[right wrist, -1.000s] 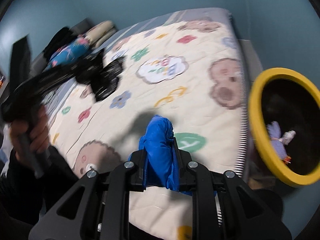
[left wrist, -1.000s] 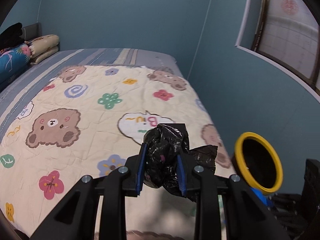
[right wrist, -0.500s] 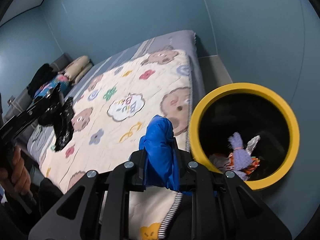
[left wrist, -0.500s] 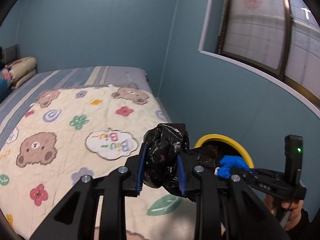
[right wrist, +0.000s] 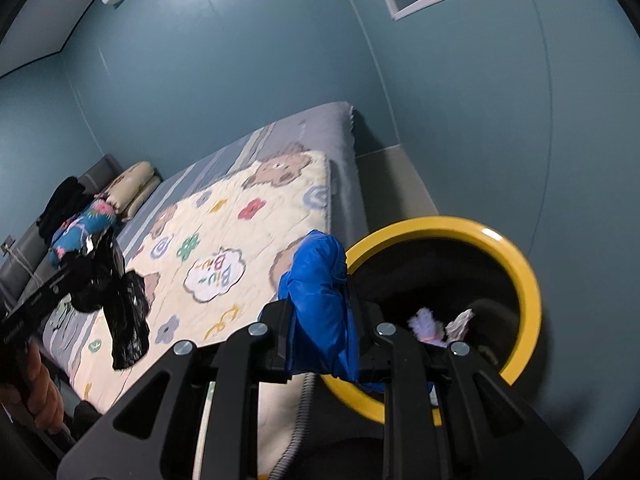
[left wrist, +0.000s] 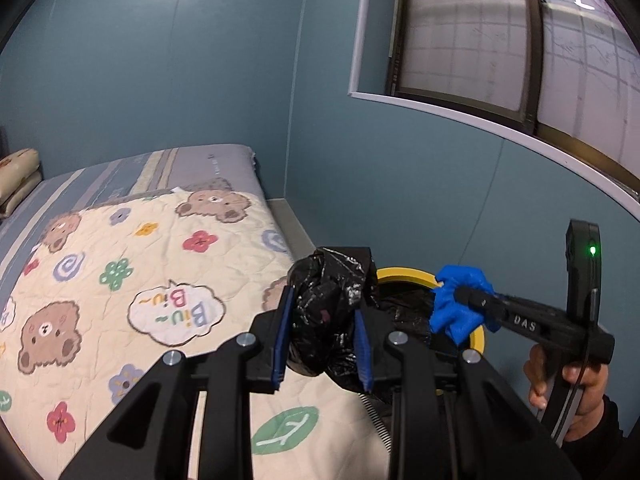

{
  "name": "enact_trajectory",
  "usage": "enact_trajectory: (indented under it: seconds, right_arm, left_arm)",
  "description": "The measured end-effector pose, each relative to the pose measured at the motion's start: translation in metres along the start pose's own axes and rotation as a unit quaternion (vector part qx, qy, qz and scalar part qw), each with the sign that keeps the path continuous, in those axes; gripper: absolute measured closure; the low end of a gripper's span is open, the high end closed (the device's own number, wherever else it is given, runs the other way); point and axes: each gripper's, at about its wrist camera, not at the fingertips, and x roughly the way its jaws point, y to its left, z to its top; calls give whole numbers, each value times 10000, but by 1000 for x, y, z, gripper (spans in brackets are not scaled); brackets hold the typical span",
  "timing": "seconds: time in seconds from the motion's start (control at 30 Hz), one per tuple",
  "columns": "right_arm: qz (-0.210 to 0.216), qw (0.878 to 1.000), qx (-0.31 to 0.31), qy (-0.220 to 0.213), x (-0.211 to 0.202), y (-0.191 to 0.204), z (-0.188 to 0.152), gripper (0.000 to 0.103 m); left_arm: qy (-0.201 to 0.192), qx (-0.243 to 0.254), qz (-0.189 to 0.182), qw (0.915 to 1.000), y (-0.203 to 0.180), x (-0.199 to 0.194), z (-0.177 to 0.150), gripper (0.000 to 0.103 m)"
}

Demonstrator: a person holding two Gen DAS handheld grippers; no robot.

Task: Collect trash
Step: 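Carry the black bags and blue glove over the bin with both tools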

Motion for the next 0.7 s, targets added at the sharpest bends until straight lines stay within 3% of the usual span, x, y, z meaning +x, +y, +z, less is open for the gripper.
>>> enact_trajectory:
  seconds: [0.7]
  right_arm:
    - [-610, 9972, 356, -260, 14, -59, 24, 84]
  left_arm:
    - [444, 224, -407, 9979, -47, 88, 1, 77]
